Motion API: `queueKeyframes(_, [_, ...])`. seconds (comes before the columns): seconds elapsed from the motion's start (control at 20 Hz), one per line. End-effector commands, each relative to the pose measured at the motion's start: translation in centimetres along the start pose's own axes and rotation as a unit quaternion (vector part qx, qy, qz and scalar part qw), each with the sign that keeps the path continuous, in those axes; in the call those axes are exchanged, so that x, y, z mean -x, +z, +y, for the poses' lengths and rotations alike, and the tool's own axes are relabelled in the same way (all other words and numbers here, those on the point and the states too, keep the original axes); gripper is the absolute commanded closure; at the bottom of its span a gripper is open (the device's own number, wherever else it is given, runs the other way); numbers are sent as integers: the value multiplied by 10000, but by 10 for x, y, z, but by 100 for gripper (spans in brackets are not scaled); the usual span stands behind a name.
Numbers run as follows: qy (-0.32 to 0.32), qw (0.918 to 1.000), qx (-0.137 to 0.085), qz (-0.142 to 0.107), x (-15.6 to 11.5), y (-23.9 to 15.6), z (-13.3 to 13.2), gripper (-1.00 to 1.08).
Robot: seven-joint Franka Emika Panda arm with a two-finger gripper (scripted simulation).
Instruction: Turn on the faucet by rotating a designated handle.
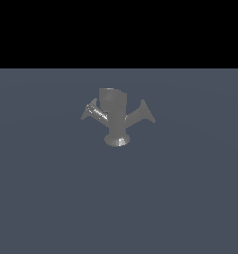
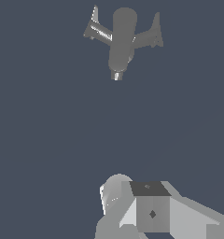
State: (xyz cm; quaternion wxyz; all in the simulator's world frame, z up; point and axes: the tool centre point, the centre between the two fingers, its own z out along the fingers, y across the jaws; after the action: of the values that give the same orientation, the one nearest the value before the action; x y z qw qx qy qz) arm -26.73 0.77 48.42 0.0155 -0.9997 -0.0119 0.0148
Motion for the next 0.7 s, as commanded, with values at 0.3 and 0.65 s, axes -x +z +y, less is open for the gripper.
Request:
queueKeyframes(0.3, [589,9949,-320,-749,-33,94,25,48])
queueKeyframes(0.65, [1197,9903,-426,-570,-101,154,72,-13])
